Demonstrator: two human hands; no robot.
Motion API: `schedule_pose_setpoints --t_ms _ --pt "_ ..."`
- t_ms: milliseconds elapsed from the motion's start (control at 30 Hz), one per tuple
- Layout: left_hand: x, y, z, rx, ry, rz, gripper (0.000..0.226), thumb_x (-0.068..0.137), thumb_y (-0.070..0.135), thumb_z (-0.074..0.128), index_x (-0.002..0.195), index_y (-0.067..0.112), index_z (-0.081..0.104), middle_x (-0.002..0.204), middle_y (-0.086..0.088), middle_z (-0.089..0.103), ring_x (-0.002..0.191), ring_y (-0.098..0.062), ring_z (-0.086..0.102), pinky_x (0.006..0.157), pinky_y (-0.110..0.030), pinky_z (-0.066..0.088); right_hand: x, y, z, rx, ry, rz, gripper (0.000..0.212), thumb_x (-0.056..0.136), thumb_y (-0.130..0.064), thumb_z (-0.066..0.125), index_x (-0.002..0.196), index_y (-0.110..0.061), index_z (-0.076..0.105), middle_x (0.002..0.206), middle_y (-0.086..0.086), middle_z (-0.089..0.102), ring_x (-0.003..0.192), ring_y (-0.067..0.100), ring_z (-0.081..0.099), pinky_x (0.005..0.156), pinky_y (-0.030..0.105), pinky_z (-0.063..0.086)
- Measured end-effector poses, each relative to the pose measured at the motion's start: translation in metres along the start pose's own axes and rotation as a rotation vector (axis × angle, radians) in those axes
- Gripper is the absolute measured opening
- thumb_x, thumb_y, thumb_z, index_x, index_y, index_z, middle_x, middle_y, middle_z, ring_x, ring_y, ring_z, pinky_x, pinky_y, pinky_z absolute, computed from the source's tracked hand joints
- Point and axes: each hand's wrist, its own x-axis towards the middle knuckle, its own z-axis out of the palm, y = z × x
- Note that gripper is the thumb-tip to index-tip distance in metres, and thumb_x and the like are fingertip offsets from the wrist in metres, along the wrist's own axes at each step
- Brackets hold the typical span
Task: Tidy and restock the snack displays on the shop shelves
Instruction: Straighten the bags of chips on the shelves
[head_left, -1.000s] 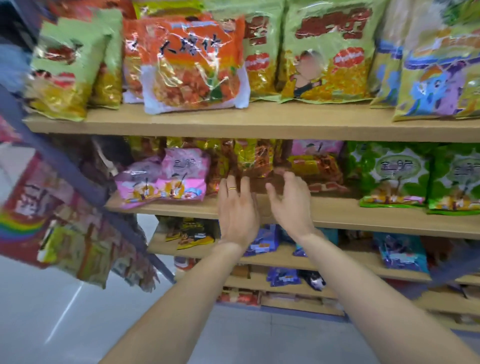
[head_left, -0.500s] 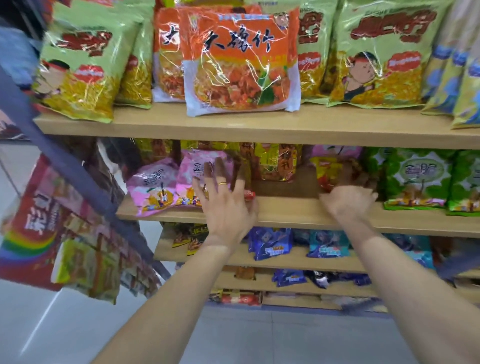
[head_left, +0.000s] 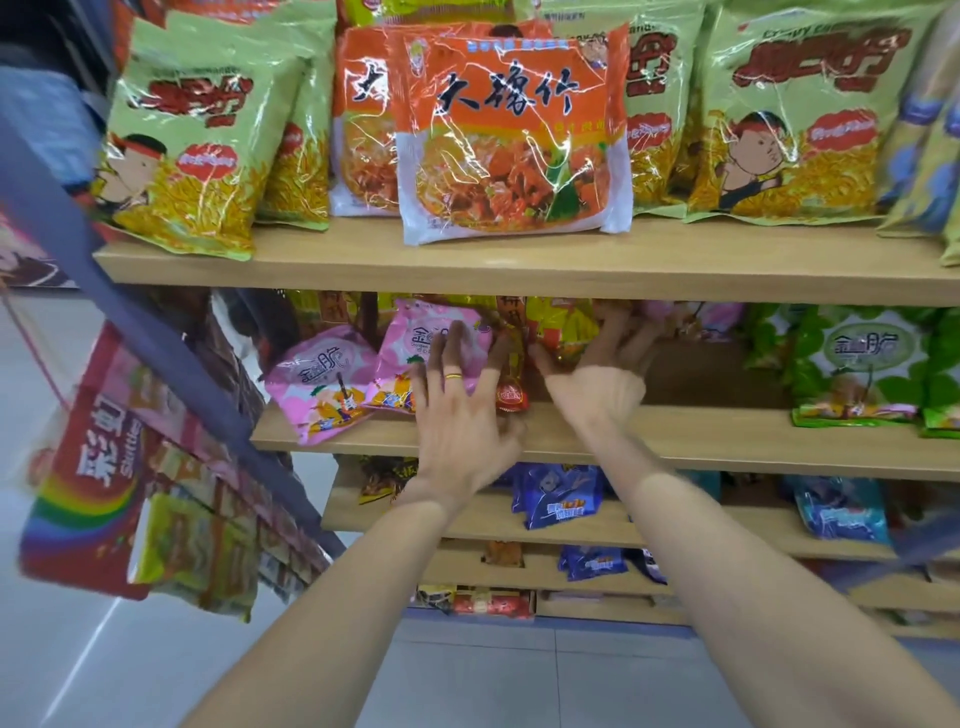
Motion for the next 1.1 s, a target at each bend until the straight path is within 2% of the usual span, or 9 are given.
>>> schedule_pose_setpoints --t_ms 100,167,267,500,700,867,967,1033,1100 --pt "-0.005 -0.015 -0.006 -0.092 0.080 0.013 0.079 0.087 0.050 0.050 0.160 0.028 0.028 0.165 -0.022 0.020 0.152 -0.042 0.018 0.122 -0.058 0.021 -0.007 0.005 0.006 -0.050 0.025 -0.014 0.086 0.085 -0.073 0.055 0.142 -0.012 0.039 0.145 0.027 0.039 0.136 0.045 0.038 0.105 0.056 0.046" --pt "-0.007 -0.025 -0.008 -0.074 0.144 -0.024 0.075 0.091 0.052 0.048 0.159 0.027 0.032 0.166 -0.020 0.021 0.154 -0.041 0.017 0.124 -0.058 0.018 -0.014 0.010 0.004 -0.173 -0.008 -0.044 0.076 0.090 -0.073 0.043 0.115 -0.004 0.063 0.115 0.025 0.062 0.119 0.042 0.053 0.107 0.054 0.041" --pt "-0.010 -0.037 -0.009 0.013 0.164 -0.158 0.077 0.092 0.072 0.044 0.156 0.028 0.039 0.165 -0.020 0.025 0.155 -0.039 0.017 0.126 -0.061 0.005 -0.029 0.015 0.003 -0.142 0.039 -0.039 0.055 0.090 -0.056 0.060 0.084 -0.002 0.064 0.100 0.025 0.063 0.103 0.041 0.055 0.099 0.051 0.045" --pt "-0.007 -0.069 -0.020 -0.102 0.151 -0.635 0.096 0.082 0.087 0.032 0.142 0.015 0.050 0.164 -0.032 0.019 0.156 -0.044 0.005 0.122 -0.068 0.003 -0.036 0.022 0.004 -0.075 0.051 0.011 0.050 0.083 -0.047 0.076 0.093 -0.002 0.057 0.111 0.026 0.055 0.106 0.040 0.051 0.086 0.047 0.050" --pt "0.001 -0.081 -0.027 -0.244 -0.045 -0.765 0.099 0.075 0.094 0.047 0.138 0.018 0.055 0.166 -0.030 0.010 0.156 -0.042 -0.002 0.122 -0.061 0.009 -0.050 0.011 0.002 -0.048 0.226 -0.115 0.051 0.090 -0.048 0.067 0.108 -0.003 0.051 0.121 0.024 0.049 0.106 0.036 0.049 0.084 0.041 0.045" --pt "0.002 -0.088 -0.025 -0.378 0.047 -0.762 0.081 0.071 0.087 0.062 0.121 0.024 0.066 0.156 -0.027 0.037 0.153 -0.040 0.010 0.122 -0.056 0.021 -0.066 -0.018 0.011 0.170 -0.084 -0.299 0.059 0.095 -0.060 0.055 0.125 -0.009 0.056 0.106 0.004 0.058 0.098 0.018 0.051 0.079 0.029 0.042" --pt "-0.004 -0.093 -0.018 -0.538 0.106 -0.778 0.076 0.062 0.090 0.065 0.109 0.031 0.068 0.120 -0.009 0.066 0.141 -0.038 0.030 0.114 -0.059 0.034 -0.067 -0.035 0.017 0.123 -0.201 -0.284 0.077 0.090 -0.070 0.053 0.136 -0.008 0.055 0.122 0.013 0.059 0.116 0.028 0.054 0.090 0.037 0.049" --pt "-0.005 -0.093 -0.023 -0.660 0.124 -0.823 0.063 0.059 0.082 0.075 0.097 0.033 0.067 0.102 0.004 0.064 0.134 -0.033 0.043 0.111 -0.055 0.041 -0.066 -0.045 0.018 0.099 -0.249 -0.264 0.077 0.089 -0.072 0.054 0.138 -0.013 0.056 0.132 0.016 0.054 0.123 0.032 0.051 0.093 0.041 0.051" --pt "-0.005 -0.095 -0.029 -0.778 0.184 -0.873 0.061 0.056 0.073 0.083 0.098 0.031 0.069 0.105 0.004 0.064 0.121 -0.028 0.057 0.104 -0.049 0.050 -0.063 -0.051 0.021 0.050 -0.298 -0.253 0.070 0.091 -0.069 0.052 0.136 -0.016 0.058 0.129 0.016 0.053 0.120 0.034 0.050 0.092 0.041 0.051"
